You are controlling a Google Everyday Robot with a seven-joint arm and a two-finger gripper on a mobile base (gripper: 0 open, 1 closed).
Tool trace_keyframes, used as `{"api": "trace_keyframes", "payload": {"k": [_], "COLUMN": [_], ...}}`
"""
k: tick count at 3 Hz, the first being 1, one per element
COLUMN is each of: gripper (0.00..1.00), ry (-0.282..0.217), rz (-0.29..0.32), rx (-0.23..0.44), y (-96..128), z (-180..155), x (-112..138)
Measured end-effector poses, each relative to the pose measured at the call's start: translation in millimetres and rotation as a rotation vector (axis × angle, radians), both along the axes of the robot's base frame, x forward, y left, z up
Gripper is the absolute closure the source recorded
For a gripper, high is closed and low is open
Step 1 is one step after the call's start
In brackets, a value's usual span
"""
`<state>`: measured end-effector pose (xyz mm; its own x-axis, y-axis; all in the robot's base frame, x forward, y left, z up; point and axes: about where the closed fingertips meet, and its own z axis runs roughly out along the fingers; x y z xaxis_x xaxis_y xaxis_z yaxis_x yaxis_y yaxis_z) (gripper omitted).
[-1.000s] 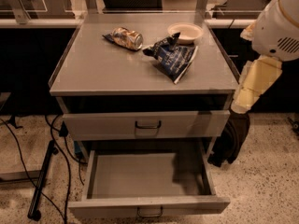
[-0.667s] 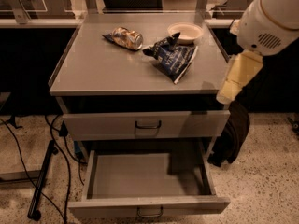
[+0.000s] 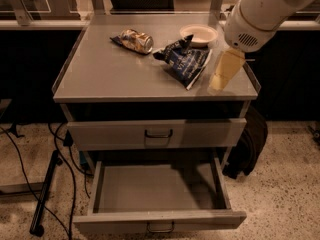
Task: Place blue chip bag into middle drawer
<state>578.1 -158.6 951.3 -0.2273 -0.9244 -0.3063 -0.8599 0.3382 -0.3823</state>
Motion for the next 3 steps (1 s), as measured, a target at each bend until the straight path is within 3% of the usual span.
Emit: {"api": "trace_keyframes", "payload": {"k": [1,2,3], "gripper": [0.00,0.00,0.00], "ry": [-0.001,-0.002,-0.033], "rz": [0.001,-0.038,-0.118], "rx": [-0.001,-0.007,0.022], "y": [0.3,-7.5,-13.6], "z": [-0.4,-4.4,-19.5], "x": [0.8,0.6,23.5]}}
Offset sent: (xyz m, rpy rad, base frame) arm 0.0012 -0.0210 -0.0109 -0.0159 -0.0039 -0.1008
